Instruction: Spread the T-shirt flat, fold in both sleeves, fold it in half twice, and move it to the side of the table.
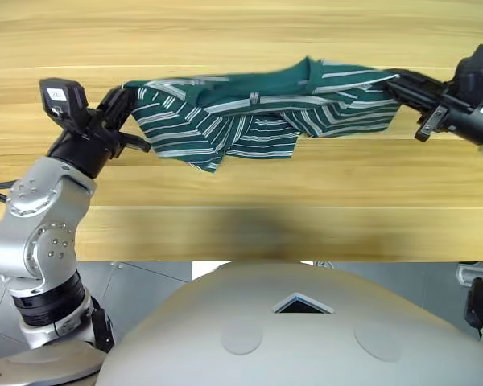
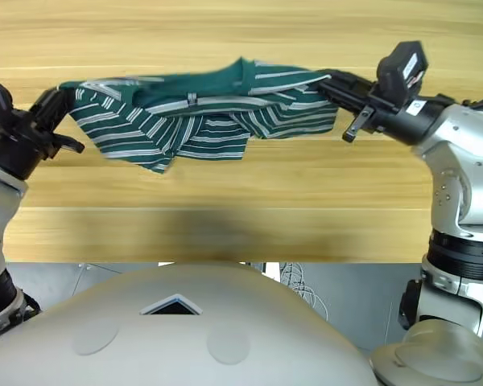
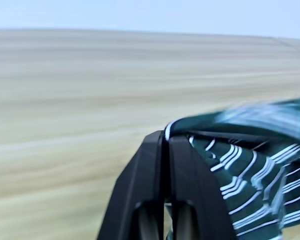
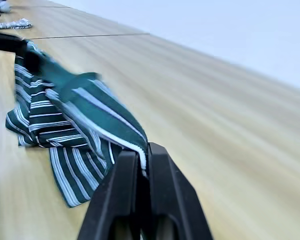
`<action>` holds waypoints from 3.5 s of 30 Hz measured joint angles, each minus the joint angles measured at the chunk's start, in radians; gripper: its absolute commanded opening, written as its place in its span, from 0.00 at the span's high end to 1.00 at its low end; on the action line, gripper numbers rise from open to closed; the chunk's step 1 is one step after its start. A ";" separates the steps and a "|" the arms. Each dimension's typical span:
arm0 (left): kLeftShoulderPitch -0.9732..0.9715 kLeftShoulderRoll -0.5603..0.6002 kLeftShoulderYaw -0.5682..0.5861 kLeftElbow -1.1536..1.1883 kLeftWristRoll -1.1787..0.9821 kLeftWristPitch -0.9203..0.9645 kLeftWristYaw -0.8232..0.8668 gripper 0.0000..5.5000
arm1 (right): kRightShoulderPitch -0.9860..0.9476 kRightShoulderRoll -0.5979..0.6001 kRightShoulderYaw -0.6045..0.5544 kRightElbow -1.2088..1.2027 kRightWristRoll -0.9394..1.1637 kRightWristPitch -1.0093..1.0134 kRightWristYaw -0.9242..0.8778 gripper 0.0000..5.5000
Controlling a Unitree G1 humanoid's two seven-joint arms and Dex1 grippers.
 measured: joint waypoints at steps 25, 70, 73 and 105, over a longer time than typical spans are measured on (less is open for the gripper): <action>-1.333 0.088 -0.383 1.341 0.452 -0.438 -0.053 1.00 | -1.157 0.243 0.332 1.132 -0.484 -0.381 -0.414 0.99; -0.936 0.078 -0.183 1.135 0.504 -0.781 -0.553 1.00 | -0.920 0.115 0.122 1.199 -0.346 -0.930 0.315 0.99; -0.770 0.121 -0.112 0.952 0.410 -0.743 -0.607 1.00 | -0.732 0.070 0.135 0.956 -0.279 -0.918 0.415 0.99; -1.526 0.089 -0.191 1.555 0.513 -0.677 -0.182 1.00 | -1.375 0.205 0.255 1.337 -0.546 -0.658 -0.311 0.99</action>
